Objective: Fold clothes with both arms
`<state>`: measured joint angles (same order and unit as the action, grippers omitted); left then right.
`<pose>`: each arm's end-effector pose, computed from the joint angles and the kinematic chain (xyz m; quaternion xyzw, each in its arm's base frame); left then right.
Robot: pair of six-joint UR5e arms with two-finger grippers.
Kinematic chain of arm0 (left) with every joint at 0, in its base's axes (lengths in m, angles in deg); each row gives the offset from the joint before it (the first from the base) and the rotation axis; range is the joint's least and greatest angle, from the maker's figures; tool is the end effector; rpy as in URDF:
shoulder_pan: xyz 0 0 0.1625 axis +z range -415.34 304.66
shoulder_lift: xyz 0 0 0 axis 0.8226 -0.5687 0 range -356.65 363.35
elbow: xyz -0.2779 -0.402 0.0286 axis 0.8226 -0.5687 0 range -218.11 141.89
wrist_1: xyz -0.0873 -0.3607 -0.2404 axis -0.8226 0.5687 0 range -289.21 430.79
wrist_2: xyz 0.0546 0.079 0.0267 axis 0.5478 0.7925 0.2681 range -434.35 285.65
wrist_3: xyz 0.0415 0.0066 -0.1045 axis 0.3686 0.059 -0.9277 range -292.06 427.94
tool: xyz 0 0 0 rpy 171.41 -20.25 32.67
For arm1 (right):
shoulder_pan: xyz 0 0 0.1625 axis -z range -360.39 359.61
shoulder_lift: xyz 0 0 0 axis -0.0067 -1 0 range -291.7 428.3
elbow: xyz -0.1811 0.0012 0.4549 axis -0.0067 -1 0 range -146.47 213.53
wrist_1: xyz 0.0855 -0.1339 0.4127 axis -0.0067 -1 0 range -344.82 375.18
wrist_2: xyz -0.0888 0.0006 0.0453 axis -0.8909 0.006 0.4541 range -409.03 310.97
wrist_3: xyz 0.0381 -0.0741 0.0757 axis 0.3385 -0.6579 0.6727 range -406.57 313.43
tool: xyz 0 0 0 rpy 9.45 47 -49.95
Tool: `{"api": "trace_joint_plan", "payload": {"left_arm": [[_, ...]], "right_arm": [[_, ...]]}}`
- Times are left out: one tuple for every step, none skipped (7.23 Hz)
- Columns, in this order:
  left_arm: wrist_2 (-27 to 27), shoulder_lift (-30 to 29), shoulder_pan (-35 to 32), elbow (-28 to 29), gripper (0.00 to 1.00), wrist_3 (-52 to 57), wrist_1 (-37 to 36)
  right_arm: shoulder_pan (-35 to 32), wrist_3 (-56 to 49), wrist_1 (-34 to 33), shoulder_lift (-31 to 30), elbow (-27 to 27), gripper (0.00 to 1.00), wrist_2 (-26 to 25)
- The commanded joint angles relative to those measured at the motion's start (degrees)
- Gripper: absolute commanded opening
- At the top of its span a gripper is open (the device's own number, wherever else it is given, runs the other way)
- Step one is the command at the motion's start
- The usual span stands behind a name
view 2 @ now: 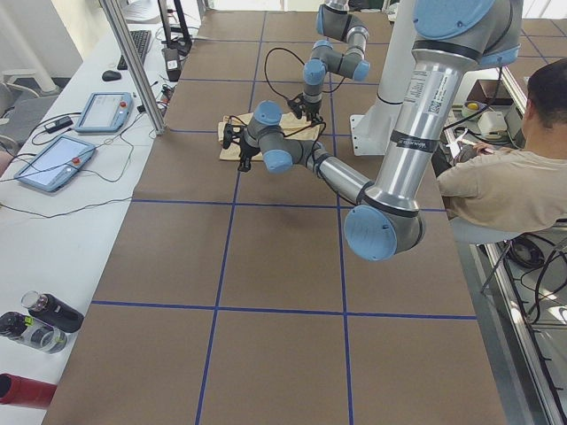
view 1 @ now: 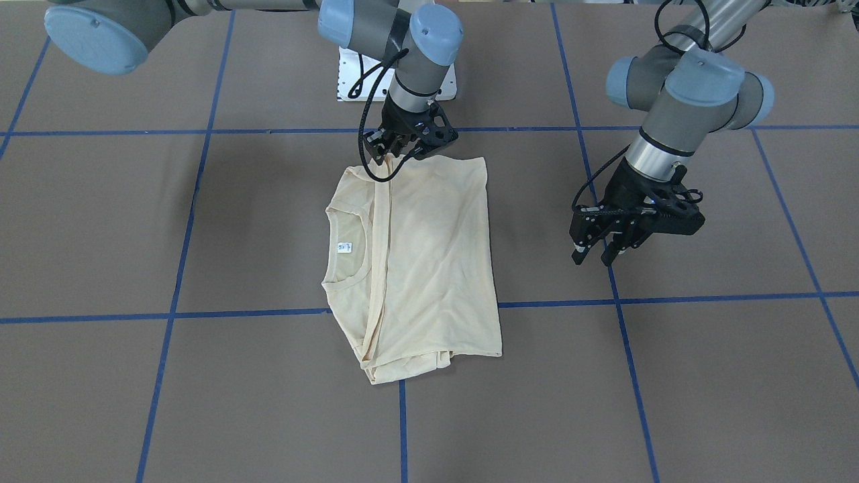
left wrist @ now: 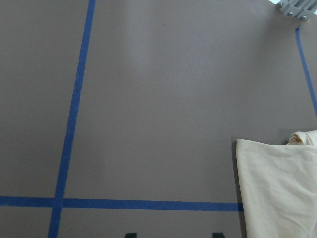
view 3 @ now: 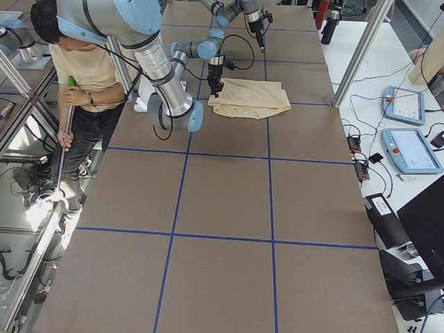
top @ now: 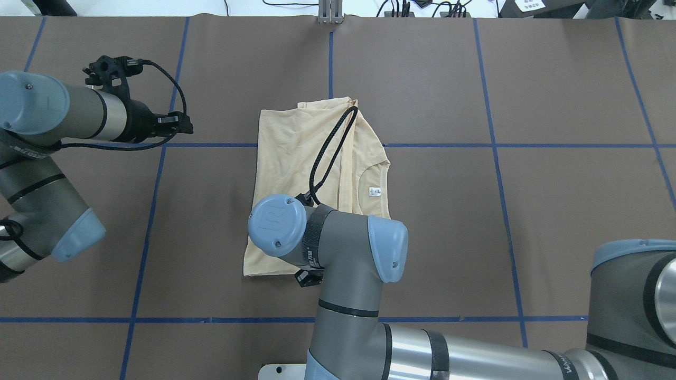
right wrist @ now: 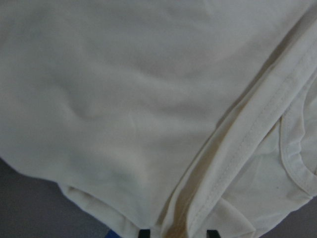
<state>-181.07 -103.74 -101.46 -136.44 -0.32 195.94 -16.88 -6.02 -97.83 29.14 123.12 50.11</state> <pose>0.3900 -0.5511 0.4157 0.1744 0.4840 -0.1087 0.8506 -0.7227 -0.3345 0.1994 0.0636 -0.2403 -0.2928 0.9233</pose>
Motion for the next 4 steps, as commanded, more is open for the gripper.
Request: {"api": "trace_joint_plan", "payload": {"left_arm": [[0.0,0.0,0.0,0.0,0.60,0.0,0.0],[-0.1,0.0,0.0,-0.5,0.60,-0.1,0.0],[-0.2,0.0,0.0,-0.7,0.60,-0.1,0.0],[-0.2,0.0,0.0,-0.8,0.60,-0.1,0.1]], "right_arm": [[0.4,0.1,0.0,-0.8,0.1,0.50,0.0],[0.4,0.1,-1.0,-0.1,0.2,0.00,0.1],[0.3,0.1,-2.8,0.1,0.6,0.00,0.9],[0.1,0.1,-3.1,-0.1,0.7,0.00,1.5]]}}
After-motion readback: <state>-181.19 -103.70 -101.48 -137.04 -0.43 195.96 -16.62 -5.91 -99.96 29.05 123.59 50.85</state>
